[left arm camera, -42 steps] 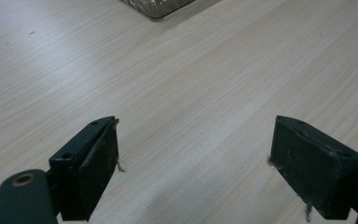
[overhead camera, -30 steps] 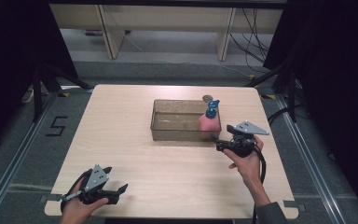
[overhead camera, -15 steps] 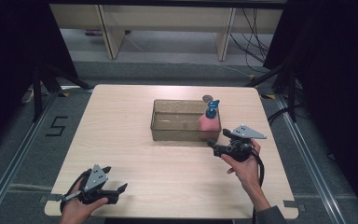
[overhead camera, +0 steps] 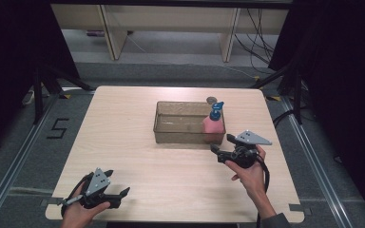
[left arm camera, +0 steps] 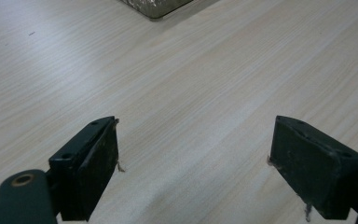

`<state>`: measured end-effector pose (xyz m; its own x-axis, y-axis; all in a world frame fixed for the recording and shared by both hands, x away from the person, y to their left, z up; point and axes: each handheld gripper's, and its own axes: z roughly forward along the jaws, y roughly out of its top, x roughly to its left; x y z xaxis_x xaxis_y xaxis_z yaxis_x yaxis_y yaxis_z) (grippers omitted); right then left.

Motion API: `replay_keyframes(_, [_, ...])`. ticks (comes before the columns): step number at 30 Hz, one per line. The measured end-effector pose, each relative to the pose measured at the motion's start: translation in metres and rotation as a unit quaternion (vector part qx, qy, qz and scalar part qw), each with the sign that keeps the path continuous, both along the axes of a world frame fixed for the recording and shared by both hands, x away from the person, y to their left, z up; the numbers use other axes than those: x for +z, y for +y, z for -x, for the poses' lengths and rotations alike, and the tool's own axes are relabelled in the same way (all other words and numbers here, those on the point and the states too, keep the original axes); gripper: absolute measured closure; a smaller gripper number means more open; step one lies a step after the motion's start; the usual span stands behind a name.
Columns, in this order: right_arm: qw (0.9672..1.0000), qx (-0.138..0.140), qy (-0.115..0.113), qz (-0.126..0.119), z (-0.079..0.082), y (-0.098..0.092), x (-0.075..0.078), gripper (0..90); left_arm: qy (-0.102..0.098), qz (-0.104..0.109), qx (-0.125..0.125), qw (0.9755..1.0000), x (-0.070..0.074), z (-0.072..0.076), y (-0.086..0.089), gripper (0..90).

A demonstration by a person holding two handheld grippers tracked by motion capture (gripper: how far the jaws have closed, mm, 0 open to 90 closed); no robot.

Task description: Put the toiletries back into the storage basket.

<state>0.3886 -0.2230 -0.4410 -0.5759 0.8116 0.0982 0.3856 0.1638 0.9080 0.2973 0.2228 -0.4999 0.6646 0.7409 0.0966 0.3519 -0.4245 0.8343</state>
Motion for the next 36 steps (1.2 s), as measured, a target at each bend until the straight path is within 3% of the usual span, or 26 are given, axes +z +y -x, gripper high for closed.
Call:
replay_keyframes(1, [0.9998,-0.001,0.016,-0.01,0.003,0.001,0.0,22.6,-0.003,0.002,0.003,1.0,0.0,0.0,0.0,14.9])
replay_keyframes(2, [1.0,0.003,0.006,-0.004,0.002,0.001,-0.001,22.5,-0.003,-0.003,0.003,1.0,0.001,0.0,0.0,14.8])
replay_keyframes(4, [0.9999,0.002,0.011,0.002,0.004,0.001,-0.001,22.5,-0.004,-0.004,0.003,1.0,0.001,0.0,0.0,14.9])
replay_keyframes(5, [1.0,0.003,-0.002,0.002,0.003,0.0,-0.001,22.5,-0.004,0.0,0.002,1.0,0.0,0.0,0.0,14.9])
replay_keyframes(6, [0.9998,0.002,0.016,-0.005,0.006,0.002,-0.001,22.5,-0.003,-0.002,0.004,1.0,0.0,0.001,0.0,14.9])
replay_keyframes(7, [0.9999,0.002,0.014,-0.007,0.006,0.003,-0.001,22.5,-0.003,-0.002,0.004,1.0,0.0,0.0,0.0,14.9])
replay_keyframes(8, [1.0,0.004,-0.001,0.006,0.005,0.001,-0.002,22.5,-0.004,0.001,0.003,1.0,0.0,0.0,0.0,14.9])
replay_keyframes(10, [0.9999,0.011,0.005,-0.007,0.007,0.004,-0.003,22.5,-0.005,0.001,0.003,1.0,0.001,0.0,0.0,14.9])
replay_keyframes(11, [1.0,0.007,-0.001,0.004,0.008,0.002,-0.002,22.5,-0.005,0.002,0.003,1.0,0.001,0.0,0.0,14.9])
replay_keyframes(12, [0.9998,0.005,0.012,-0.012,0.01,0.005,-0.003,22.5,-0.005,0.0,0.003,1.0,0.001,0.0,0.0,14.9])
replay_keyframes(13, [0.9999,0.011,0.002,0.002,0.009,0.003,-0.003,22.5,-0.005,0.002,0.003,1.0,0.0,0.0,0.0,14.9])
replay_keyframes(14, [0.9998,0.009,0.015,-0.008,0.011,0.005,-0.003,22.5,-0.004,0.002,0.003,1.0,0.0,0.0,0.0,14.9])
replay_keyframes(17, [0.9999,0.013,0.003,-0.001,0.012,0.003,-0.004,22.5,-0.004,0.003,0.004,1.0,0.001,0.0,0.0,14.9])
replay_keyframes(21, [0.9997,0.011,0.017,-0.012,0.017,0.003,-0.005,22.6,-0.005,-0.001,0.005,1.0,0.002,0.001,0.001,14.9])
replay_keyframes(22, [0.9999,0.011,0.006,-0.003,0.017,0.002,-0.006,22.6,-0.008,0.006,0.004,0.9999,0.001,0.0,0.001,14.9])
replay_keyframes(23, [0.9996,0.007,0.022,-0.013,0.02,0.003,-0.006,22.6,-0.005,0.001,0.001,1.0,0.002,0.0,0.001,14.9])
replay_keyframes(24, [0.9999,0.011,0.009,-0.002,0.019,0.001,-0.007,22.6,-0.005,0.001,0.002,1.0,0.002,0.0,0.001,14.9])
replay_keyframes(26, [0.9999,0.011,0.006,-0.002,0.02,0.0,-0.009,22.6,-0.007,0.002,0.002,1.0,0.001,0.0,0.001,14.9])
replay_keyframes(27, [0.9996,0.007,0.024,-0.013,0.023,0.002,-0.008,22.6,-0.007,0.003,0.002,1.0,0.001,0.0,0.001,14.8])
replay_keyframes(28, [0.9999,0.01,0.012,-0.005,0.022,-0.001,-0.009,22.7,-0.005,-0.001,0.004,1.0,0.002,0.0,0.001,14.9])
replay_keyframes(29, [0.9997,0.008,0.021,-0.005,0.023,-0.001,-0.009,22.6,-0.004,-0.004,0.004,1.0,0.002,0.0,0.001,14.9])
replay_keyframes(32, [0.9999,0.002,0.012,-0.003,0.024,-0.003,-0.011,22.7,-0.008,0.004,0.003,1.0,0.001,0.0,0.001,14.9])
replay_keyframes(35, [0.9997,0.009,0.018,-0.014,0.026,-0.004,-0.013,22.7,-0.006,0.003,0.001,1.0,0.002,0.0,0.001,14.9])
replay_keyframes(36, [0.9999,0.003,0.008,-0.01,0.027,-0.004,-0.013,22.6,-0.005,0.003,0.001,1.0,0.001,0.0,0.001,14.9])
